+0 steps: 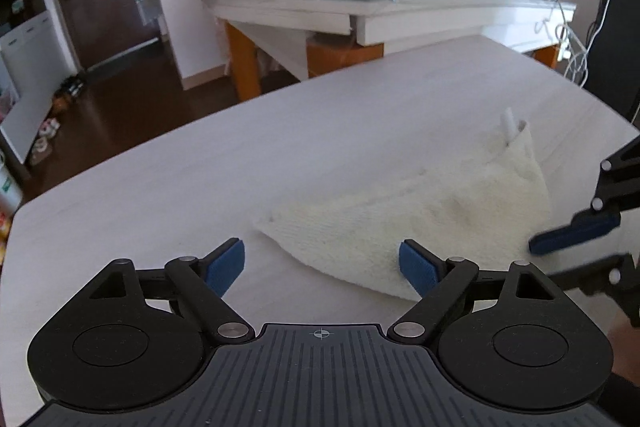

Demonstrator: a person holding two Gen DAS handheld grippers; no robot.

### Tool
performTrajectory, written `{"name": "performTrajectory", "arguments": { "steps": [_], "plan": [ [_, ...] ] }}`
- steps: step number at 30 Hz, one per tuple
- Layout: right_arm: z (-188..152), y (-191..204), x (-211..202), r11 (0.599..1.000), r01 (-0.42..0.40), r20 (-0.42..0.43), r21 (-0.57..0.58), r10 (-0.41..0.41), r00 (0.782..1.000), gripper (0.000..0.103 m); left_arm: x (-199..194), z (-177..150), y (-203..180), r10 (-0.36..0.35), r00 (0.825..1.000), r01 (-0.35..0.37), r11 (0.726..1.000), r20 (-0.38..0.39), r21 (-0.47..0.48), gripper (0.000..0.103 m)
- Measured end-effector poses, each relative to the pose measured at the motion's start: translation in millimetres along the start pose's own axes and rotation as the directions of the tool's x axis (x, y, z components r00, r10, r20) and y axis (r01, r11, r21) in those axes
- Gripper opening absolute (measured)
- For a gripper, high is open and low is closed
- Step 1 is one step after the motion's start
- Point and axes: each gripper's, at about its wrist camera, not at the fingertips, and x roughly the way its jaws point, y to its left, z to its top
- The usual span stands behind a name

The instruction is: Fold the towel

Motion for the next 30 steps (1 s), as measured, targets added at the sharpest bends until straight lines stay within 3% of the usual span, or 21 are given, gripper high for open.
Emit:
{"name": "performTrajectory", "arguments": {
  "steps": [19,23,25,30],
  "plan": [
    [-15,12,-15,1.000,0.018,-0.002,0.015,-0.018,1.000,0.022,6,-3,0,-0.002,1.000,0.002,1.000,-0.013,-0.026,0.095],
    [-15,5,-26,0.997,0.010,0.023,0.074,-0.011,1.000,0.023,5,-3,1,0.003,1.000,-0.003,1.000,-0.004,-0.019,0.095],
    [-16,-4,-33,0.993,0.015,0.038,0.116,-0.020,0.999,0.029,0,-3,4,0.008,1.000,-0.008,1.000,0.010,-0.023,0.095],
    [-24,-33,-44,0.979,0.092,0.033,0.183,-0.100,0.994,0.030,-14,-3,4,-0.019,0.999,0.020,1.000,0.033,-0.020,0.095]
  ]
}}
